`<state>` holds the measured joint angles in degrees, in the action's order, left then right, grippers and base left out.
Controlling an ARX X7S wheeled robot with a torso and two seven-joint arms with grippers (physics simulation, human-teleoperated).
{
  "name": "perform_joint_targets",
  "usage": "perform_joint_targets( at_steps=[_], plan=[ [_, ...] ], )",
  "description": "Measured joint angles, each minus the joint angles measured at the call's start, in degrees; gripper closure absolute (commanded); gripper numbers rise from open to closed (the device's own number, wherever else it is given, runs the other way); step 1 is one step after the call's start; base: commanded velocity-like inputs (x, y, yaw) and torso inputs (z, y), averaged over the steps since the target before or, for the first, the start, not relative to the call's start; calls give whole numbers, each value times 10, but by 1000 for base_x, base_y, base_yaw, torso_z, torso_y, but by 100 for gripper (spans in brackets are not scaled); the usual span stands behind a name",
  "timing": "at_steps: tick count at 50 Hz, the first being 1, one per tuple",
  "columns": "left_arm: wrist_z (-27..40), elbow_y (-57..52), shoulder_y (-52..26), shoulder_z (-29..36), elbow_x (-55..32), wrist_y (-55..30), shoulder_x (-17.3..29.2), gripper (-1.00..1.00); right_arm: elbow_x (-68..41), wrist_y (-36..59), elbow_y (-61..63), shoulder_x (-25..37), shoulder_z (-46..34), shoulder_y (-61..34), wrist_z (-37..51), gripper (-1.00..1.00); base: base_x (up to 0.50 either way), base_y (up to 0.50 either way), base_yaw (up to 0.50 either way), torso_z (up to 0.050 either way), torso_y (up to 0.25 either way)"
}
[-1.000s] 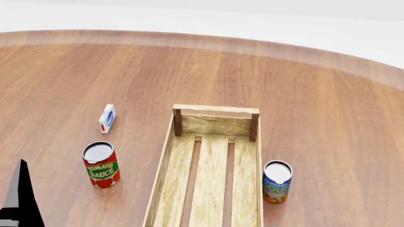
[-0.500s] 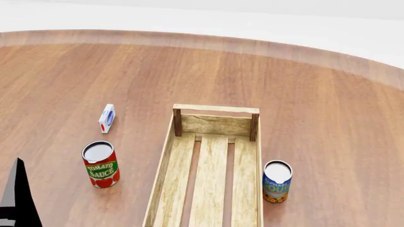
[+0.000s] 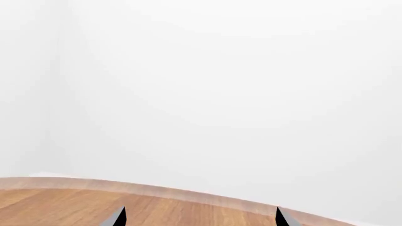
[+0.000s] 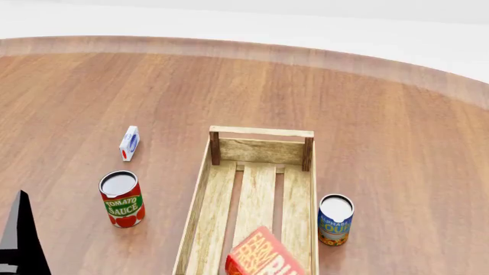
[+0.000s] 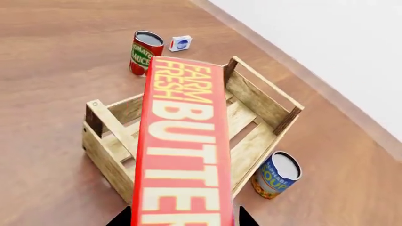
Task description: Pick up the butter and put it in the tray.
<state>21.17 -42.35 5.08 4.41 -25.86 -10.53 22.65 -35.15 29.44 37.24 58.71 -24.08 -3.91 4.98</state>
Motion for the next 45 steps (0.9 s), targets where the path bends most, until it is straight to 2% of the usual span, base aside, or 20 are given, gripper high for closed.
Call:
perform_joint_targets(
  at_steps=[25,45],
  plan=[
    [4,3,-1,1,-3,3,3,-100,-19,81,-127,-139,3,-172,43,100,0,0,0,0,1],
    [7,2,0,1,-6,5,7,-100,-43,113,-213,-240,24,-264,91,100,0,0,0,1,1]
  ],
)
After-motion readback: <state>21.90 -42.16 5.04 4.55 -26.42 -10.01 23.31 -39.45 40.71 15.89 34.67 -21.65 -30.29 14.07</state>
